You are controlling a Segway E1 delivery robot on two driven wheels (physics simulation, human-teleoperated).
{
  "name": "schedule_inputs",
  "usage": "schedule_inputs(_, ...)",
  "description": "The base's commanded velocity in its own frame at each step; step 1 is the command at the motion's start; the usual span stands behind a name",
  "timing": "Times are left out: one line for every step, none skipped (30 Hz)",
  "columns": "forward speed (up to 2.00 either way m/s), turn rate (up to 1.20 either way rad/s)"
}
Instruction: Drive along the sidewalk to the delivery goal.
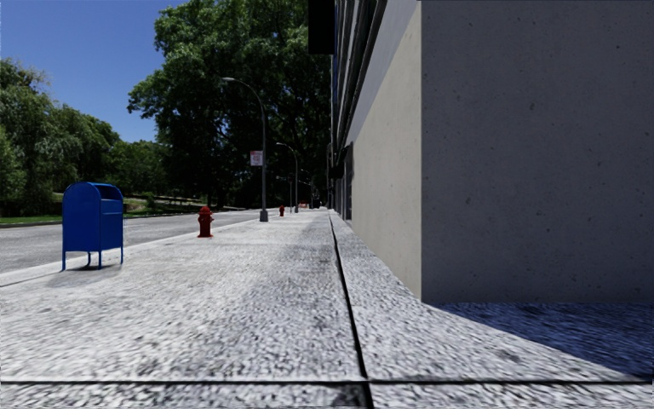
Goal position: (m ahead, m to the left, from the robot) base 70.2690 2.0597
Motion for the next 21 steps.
schedule_inputs(2.0, 0.27)
schedule_inputs(2.0, 0.27)
schedule_inputs(2.0, 0.28)
schedule_inputs(2.0, 0.28)
schedule_inputs(2.0, 0.28)
schedule_inputs(2.0, 0.28)
schedule_inputs(2.0, 0.28)
schedule_inputs(2.0, 0.28)
schedule_inputs(2.0, 0.28)
schedule_inputs(2.0, 0.28)
schedule_inputs(2.0, 0.28)
schedule_inputs(2.0, 0.28)
schedule_inputs(2.0, 0.28)
schedule_inputs(2.0, 0.28)
schedule_inputs(2.0, 0.28)
schedule_inputs(2.0, 0.27)
schedule_inputs(2.0, 0.15)
schedule_inputs(2.0, 0.15)
schedule_inputs(2.0, 0.0)
schedule_inputs(2.0, 0.0)
schedule_inputs(2.0, 0.0)
